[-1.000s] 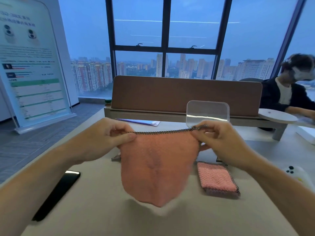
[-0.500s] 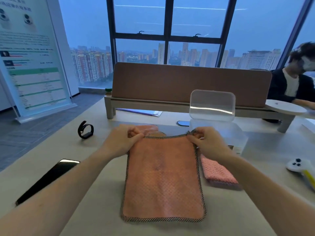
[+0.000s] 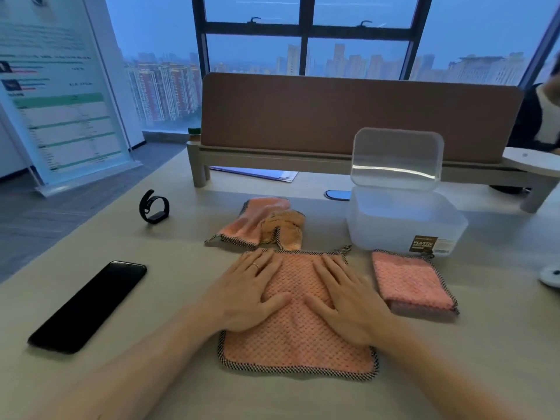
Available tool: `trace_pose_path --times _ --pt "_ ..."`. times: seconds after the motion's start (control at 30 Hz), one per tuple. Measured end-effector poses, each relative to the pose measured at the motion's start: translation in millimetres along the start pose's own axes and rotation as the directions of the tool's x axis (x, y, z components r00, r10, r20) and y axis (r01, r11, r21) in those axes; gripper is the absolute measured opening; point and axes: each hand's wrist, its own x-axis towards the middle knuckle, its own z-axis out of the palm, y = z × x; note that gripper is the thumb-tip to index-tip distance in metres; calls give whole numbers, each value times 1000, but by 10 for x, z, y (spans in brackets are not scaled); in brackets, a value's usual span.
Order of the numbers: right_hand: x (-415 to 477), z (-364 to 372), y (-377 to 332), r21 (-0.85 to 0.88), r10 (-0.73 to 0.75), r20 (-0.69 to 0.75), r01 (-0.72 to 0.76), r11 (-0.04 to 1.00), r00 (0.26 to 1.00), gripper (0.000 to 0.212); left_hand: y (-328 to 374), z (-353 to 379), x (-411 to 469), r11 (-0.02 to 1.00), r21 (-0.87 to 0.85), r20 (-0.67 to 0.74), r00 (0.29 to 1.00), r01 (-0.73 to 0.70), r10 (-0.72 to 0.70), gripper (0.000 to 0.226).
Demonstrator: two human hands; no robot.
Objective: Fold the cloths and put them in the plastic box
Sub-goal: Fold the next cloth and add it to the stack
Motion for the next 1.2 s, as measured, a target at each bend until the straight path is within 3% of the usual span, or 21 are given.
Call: trace_pose_path --times 0.13,0.27,0.37,0.47,0.53,0.63,0.73,0.83,0.97,1.07,1.2 --pt "-57 20 3 65 7 -3 -7 998 1000 87 -25 -20 -71 992 -119 -87 996 -26 16 92" --pt "-313 -170 65 291 -57 -245 130 948 968 75 -96 -286 -470 915 -355 -305 949 -191 80 59" --pt "-691 -349 204 270 -229 -312 317 909 922 44 -190 -460 -854 870 -418 -235 957 -259 172 25" --pt "-988 -405 314 181 -331 -197 366 913 923 34 -235 -465 -1051 890 -392 -64 972 -234 228 25" --pt "-1054 -363 330 163 -349 -104 363 917 931 32 -220 -444 -1071 893 -382 -49 970 -238 238 21" --pt "-1016 -258 349 138 -376 -117 390 911 919 20 -193 -423 -1027 923 -260 -84 959 -283 270 4" --pt "-977 -147 384 83 -404 -201 426 901 892 18 -188 -366 -1014 950 -183 -90 967 -251 238 18" --pt "-1032 -78 408 171 -330 -279 385 907 902 13 -166 -360 -1048 960 -202 -84 980 -196 183 24" --pt "-1108 -59 376 340 -168 -302 270 901 938 15 -161 -347 -1113 905 -385 -126 982 -179 141 27" --pt "-1048 -118 293 598 -11 -258 169 783 966 19 -136 -288 -1128 892 -389 -185 968 -232 171 19" --pt "-849 -213 259 792 109 -201 96 603 973 20 -46 -289 -1099 913 -313 -184 960 -260 210 5"
